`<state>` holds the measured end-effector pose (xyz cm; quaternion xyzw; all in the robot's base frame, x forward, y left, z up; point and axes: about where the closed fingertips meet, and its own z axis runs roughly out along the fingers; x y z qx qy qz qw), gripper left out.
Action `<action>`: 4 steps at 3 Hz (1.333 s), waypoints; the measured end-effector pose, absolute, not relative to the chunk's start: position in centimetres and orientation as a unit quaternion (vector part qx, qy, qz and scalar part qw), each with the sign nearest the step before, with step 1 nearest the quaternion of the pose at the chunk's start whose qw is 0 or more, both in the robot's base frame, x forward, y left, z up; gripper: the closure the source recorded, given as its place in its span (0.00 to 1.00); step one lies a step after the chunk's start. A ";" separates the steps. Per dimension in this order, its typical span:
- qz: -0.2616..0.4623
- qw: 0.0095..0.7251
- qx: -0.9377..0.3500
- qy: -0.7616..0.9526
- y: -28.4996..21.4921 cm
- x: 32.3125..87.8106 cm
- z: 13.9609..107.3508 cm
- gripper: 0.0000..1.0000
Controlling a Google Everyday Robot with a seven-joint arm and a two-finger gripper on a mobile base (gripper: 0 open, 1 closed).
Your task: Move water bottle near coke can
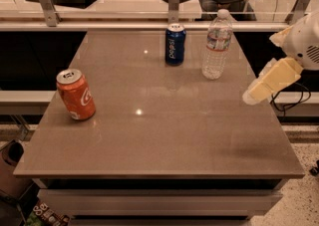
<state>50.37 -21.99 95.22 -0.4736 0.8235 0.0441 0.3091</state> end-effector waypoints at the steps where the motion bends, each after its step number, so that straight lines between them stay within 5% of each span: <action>1: 0.052 0.338 -0.438 0.831 -23.8 53.2 94.2 0.00; 4: 0.072 0.422 -0.371 0.824 -26.8 58.3 93.9 0.00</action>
Offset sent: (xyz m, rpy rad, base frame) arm 0.0763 -0.0529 -0.0197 0.1846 -0.1247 -0.1760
